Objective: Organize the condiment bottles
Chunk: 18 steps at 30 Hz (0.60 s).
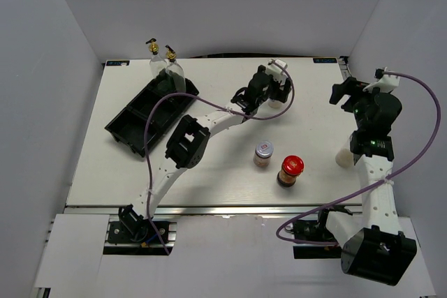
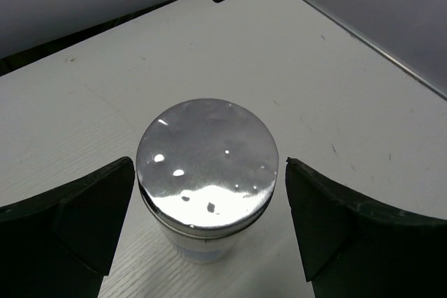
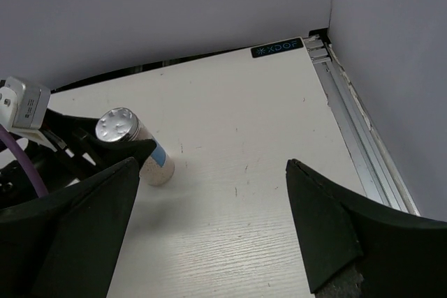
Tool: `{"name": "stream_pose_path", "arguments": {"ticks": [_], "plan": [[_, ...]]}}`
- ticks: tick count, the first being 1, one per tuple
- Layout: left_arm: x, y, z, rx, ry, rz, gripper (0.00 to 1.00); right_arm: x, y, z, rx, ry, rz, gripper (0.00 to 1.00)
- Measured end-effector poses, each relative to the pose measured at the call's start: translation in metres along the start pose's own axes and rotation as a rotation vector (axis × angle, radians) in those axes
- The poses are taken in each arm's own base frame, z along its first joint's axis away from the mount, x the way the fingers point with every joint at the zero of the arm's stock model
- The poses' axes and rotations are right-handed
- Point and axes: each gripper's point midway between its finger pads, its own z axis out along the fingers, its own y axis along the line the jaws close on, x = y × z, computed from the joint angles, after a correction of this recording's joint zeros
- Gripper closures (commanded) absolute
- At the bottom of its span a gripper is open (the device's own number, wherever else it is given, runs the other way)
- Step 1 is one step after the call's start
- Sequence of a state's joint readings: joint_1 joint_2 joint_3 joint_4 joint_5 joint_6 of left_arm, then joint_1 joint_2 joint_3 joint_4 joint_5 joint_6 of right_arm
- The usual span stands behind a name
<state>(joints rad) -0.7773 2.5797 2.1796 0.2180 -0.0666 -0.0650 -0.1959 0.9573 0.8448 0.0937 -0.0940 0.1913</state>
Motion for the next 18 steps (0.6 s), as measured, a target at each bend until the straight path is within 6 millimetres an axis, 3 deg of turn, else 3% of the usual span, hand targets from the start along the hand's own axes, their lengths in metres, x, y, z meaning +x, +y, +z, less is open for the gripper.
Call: {"name": "stream_pose_path", "arguments": {"ticks": [5,6,7,12,16,18], "plan": [[-0.001,0.001,0.011,-0.015,-0.059,-0.033,0.43,0.003,0.000,0.001,-0.005,0.005,0.004,0.11],[-0.001,0.002,0.011,-0.019,-0.060,-0.034,0.62,0.003,0.000,0.001,-0.005,0.005,0.004,0.11],[-0.001,0.003,0.011,-0.023,-0.060,-0.035,0.73,0.003,0.000,0.001,-0.004,0.004,0.005,0.11],[-0.001,0.009,0.001,-0.054,-0.049,-0.029,0.81,0.005,0.001,0.002,-0.011,0.010,0.010,0.11],[-0.007,0.020,-0.028,-0.111,0.009,-0.013,0.84,0.009,0.001,0.004,-0.014,0.024,0.016,0.11],[-0.025,0.026,-0.050,-0.144,0.025,-0.007,0.85,0.013,0.001,0.006,-0.018,0.036,0.021,0.11]]}}
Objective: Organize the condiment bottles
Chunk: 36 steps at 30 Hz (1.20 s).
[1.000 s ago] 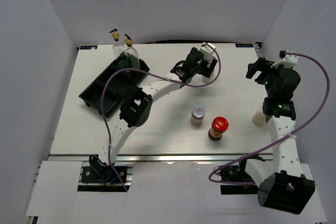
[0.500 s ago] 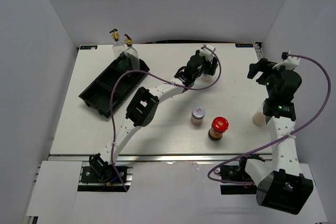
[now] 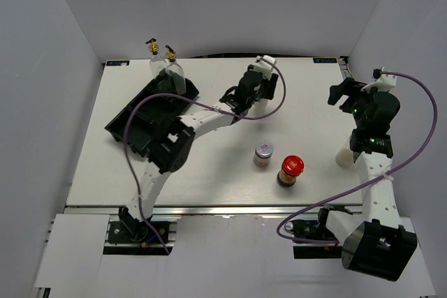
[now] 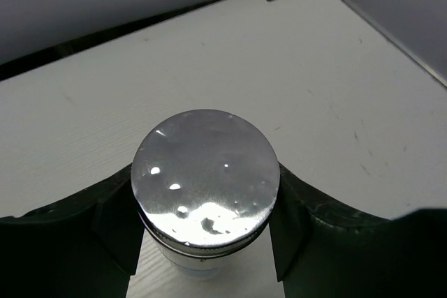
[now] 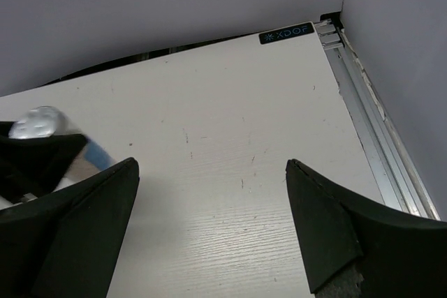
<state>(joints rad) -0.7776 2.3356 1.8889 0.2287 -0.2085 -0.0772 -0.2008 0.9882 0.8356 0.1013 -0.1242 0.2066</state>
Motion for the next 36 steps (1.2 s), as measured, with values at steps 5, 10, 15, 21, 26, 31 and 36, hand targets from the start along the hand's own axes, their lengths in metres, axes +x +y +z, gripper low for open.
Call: {"name": "stream_pose_path", "arguments": {"ticks": [5,10,15,21,26,31,36], "plan": [[-0.077,0.039,-0.100,-0.140,-0.068,-0.035,0.85,0.012,0.001,0.006,-0.018,0.041,0.013,0.11],[-0.163,0.103,-0.215,-0.418,-0.244,-0.158,0.87,0.024,0.000,0.009,-0.019,0.084,0.031,0.11],[-0.156,0.190,-0.278,-0.725,-0.263,-0.285,0.94,0.025,0.000,0.009,-0.015,0.089,0.039,0.11],[-0.043,0.322,-0.324,-1.093,-0.091,-0.320,0.93,0.028,-0.006,0.008,0.016,0.098,0.042,0.11],[-0.005,0.361,-0.328,-1.130,-0.057,-0.375,0.94,0.028,-0.009,0.008,0.032,0.097,0.041,0.11],[-0.001,0.380,-0.310,-1.107,-0.085,-0.405,0.94,0.028,-0.010,0.008,0.041,0.096,0.041,0.11],[-0.005,0.382,-0.290,-1.060,-0.097,-0.408,0.93,0.029,-0.011,0.008,0.045,0.098,0.041,0.11]]}}
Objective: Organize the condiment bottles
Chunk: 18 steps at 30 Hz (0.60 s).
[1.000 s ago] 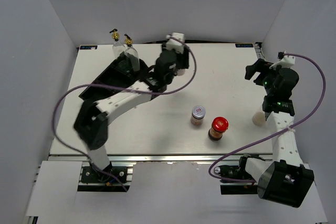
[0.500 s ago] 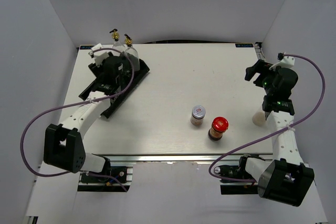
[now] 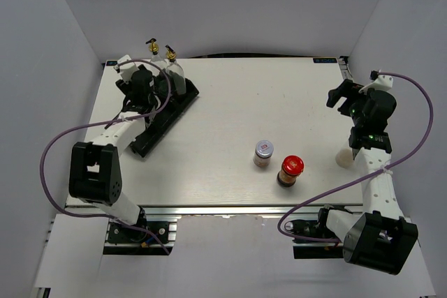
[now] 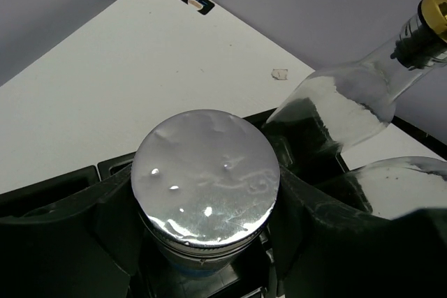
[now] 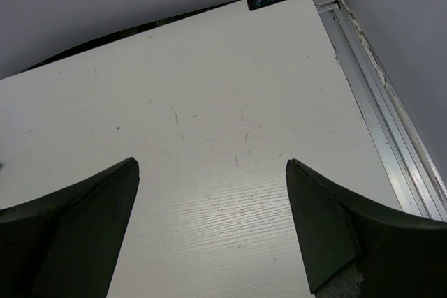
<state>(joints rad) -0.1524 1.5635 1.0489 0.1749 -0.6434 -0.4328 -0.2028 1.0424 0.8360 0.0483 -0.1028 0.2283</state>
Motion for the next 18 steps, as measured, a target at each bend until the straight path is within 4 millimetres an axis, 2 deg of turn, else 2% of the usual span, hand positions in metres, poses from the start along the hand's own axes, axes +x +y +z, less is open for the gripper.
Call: {"name": "stream_pose_path", "arguments": {"ticks": [3,8,18], "plan": [[0.002,-0.005,0.006,0.012,-0.010,0.006,0.86,0.000,-0.001,0.000,0.004,0.000,0.000,0.11],[0.010,-0.007,0.016,0.013,-0.021,0.041,0.82,0.000,-0.003,0.000,0.018,-0.003,-0.001,0.11],[0.034,-0.013,0.040,0.033,-0.035,0.126,0.64,0.000,-0.011,0.000,0.060,-0.002,-0.003,0.11]]}}
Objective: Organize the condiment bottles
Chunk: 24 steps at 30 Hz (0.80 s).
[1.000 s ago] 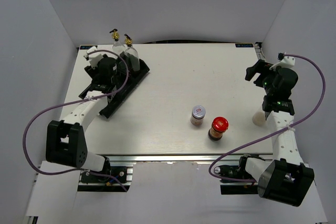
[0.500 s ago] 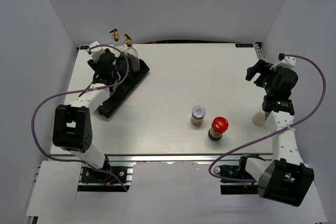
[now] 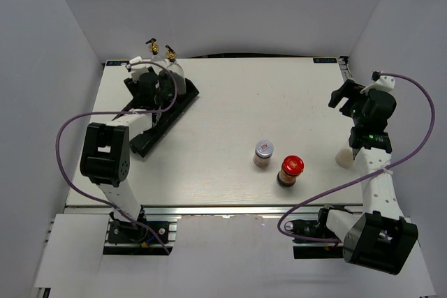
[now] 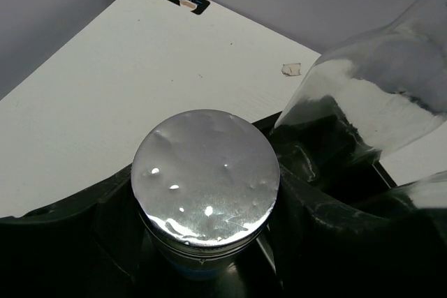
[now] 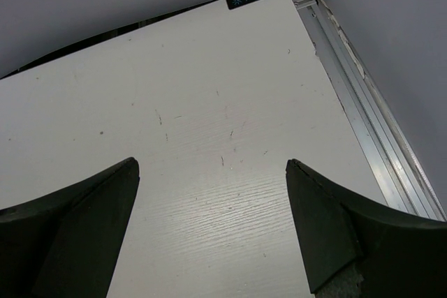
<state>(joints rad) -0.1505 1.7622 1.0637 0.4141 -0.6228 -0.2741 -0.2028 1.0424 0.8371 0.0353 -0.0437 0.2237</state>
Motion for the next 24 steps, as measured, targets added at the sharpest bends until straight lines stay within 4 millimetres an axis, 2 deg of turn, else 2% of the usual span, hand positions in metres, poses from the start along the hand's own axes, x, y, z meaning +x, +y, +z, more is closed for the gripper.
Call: {"name": "stream_pose_path", "arguments": {"ticks": [1,5,9,16,24], "plan": [[0.002,0.000,0.002,-0.002,-0.002,0.007,0.63,0.001,-0.001,0.000,0.007,0.004,0.001,0.11],[0.010,0.003,0.009,-0.010,-0.006,0.027,0.48,0.002,-0.005,-0.001,0.031,0.013,0.002,0.11],[0.007,0.007,0.011,-0.022,-0.044,0.015,0.27,0.004,-0.010,-0.002,0.058,0.020,0.003,0.10],[0.004,0.011,0.011,-0.026,-0.075,-0.011,0.02,0.000,-0.011,-0.006,0.070,0.023,0.007,0.10],[0.011,0.022,0.006,-0.081,-0.035,-0.045,0.02,-0.012,-0.013,-0.019,0.117,0.033,0.027,0.11]]}}
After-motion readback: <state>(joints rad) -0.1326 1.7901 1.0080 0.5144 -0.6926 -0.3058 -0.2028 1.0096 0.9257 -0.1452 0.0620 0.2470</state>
